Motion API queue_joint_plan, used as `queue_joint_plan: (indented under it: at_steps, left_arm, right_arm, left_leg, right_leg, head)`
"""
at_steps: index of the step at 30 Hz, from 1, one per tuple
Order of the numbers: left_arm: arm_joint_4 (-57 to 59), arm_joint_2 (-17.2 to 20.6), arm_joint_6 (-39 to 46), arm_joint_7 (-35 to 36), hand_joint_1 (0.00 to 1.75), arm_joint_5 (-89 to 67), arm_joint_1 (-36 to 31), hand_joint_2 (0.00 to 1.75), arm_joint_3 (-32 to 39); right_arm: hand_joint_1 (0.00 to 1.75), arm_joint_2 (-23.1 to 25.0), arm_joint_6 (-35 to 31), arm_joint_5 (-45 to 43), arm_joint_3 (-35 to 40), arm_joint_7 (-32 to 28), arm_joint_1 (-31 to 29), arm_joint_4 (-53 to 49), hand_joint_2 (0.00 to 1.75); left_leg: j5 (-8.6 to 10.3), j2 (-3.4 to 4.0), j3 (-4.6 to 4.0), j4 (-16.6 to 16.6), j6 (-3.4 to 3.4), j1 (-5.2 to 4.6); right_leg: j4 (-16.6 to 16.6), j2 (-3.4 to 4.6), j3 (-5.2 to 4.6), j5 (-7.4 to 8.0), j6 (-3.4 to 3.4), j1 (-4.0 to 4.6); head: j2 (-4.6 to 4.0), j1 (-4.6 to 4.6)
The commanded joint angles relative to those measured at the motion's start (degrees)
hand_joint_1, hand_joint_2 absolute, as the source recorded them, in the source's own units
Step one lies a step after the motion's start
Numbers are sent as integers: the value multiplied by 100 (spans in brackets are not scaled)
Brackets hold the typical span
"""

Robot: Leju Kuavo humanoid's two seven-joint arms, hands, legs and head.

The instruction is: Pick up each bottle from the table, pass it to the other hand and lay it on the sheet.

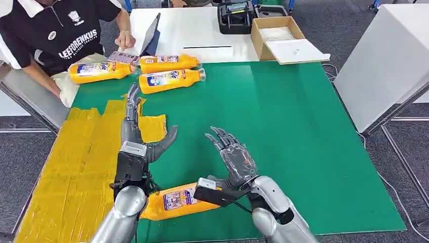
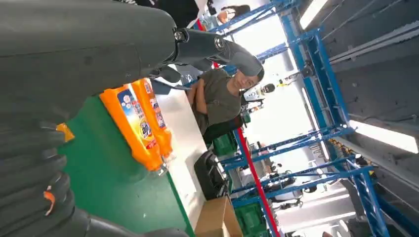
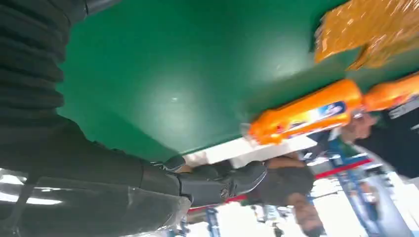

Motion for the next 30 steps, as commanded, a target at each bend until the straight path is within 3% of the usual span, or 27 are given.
queue_joint_plan:
  at_steps: [1,19,29,30]
  left_arm:
    - [674,43,3,-43,0,82,-336,175,-82]
    - [794,85,127,-112,0,95,-385,175,-82]
    - [955,19,158,-116,0,110,-507,175,-163]
    - [958,22,161,-116,0,110,-508,175,-164]
  right_arm:
    - [0,19,143,-23,426,-329,-256,522,175]
    - [0,45,172,-168,501,-539,-333,637,175]
    - [0,325,362,-286,549,-582,-547,1407,175]
    - [0,344,375,-292,551,-584,-567,1455,175]
  left_leg:
    - [-12,-5,40,-3,-14,-6]
    - [-5,-1,18,-3,-9,-2]
    - [-3,-2,20,-4,-9,-1]
    - [-15,-3,48,0,-17,-7]
  right_leg:
    - [2,-19,38,-16,-1,-4]
    - [-1,-9,18,-6,0,-1]
    - [-2,-11,20,-5,0,-1]
    - [5,-22,47,-19,1,-6]
  head:
    - [0,4]
    - [0,2]
    - [0,2]
    - [0,2]
